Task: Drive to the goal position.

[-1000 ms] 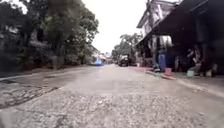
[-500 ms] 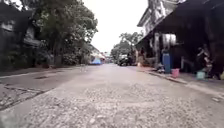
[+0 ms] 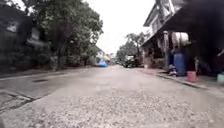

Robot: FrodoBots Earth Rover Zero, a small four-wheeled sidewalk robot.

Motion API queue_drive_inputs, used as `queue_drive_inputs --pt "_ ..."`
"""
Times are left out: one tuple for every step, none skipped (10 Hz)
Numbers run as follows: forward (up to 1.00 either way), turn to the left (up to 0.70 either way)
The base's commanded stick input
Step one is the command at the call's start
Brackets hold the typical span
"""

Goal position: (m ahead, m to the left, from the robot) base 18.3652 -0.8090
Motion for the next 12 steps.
queue_drive_inputs --pt "1.0 0.0" --pt "1.0 0.0" --pt "1.0 0.0" --pt "1.0 0.0" --pt "1.0 0.0" --pt "1.0 0.0" --pt "1.0 0.0" --pt "1.0 0.0" --pt "1.0 0.0" --pt "1.0 0.0" --pt "1.0 0.0" --pt "1.0 0.0"
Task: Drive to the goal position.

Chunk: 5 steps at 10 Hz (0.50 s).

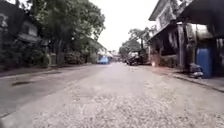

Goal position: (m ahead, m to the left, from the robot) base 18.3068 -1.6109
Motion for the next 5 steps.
queue_drive_inputs --pt "1.0 0.0" --pt "1.0 0.0" --pt "1.0 0.0" --pt "1.0 0.0" --pt "1.0 0.0"
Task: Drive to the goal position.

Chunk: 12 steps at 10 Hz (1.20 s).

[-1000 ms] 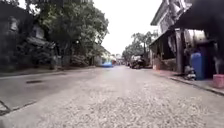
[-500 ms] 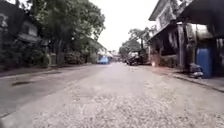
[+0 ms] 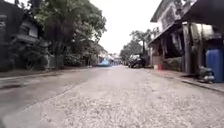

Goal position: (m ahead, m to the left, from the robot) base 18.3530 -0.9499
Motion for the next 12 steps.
queue_drive_inputs --pt "1.0 0.0" --pt "1.0 0.0" --pt "1.0 0.0" --pt "1.0 0.0" --pt "1.0 0.0" --pt "1.0 0.0" --pt "1.0 0.0" --pt "1.0 0.0" --pt "1.0 0.0" --pt "1.0 0.0" --pt "1.0 0.0" --pt "1.0 0.0"
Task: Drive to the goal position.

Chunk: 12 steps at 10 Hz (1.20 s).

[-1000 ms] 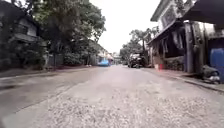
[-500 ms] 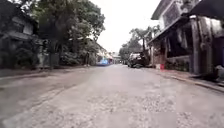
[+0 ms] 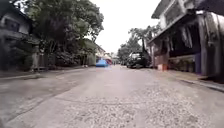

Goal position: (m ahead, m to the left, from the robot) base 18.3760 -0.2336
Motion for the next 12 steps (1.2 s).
queue_drive_inputs --pt "1.0 0.0" --pt "1.0 0.0" --pt "1.0 0.0" --pt "1.0 0.0" --pt "1.0 0.0" --pt "1.0 0.0" --pt "1.0 0.0" --pt "1.0 0.0" --pt "1.0 0.0" --pt "1.0 0.0" --pt "1.0 0.0" --pt "1.0 0.0"
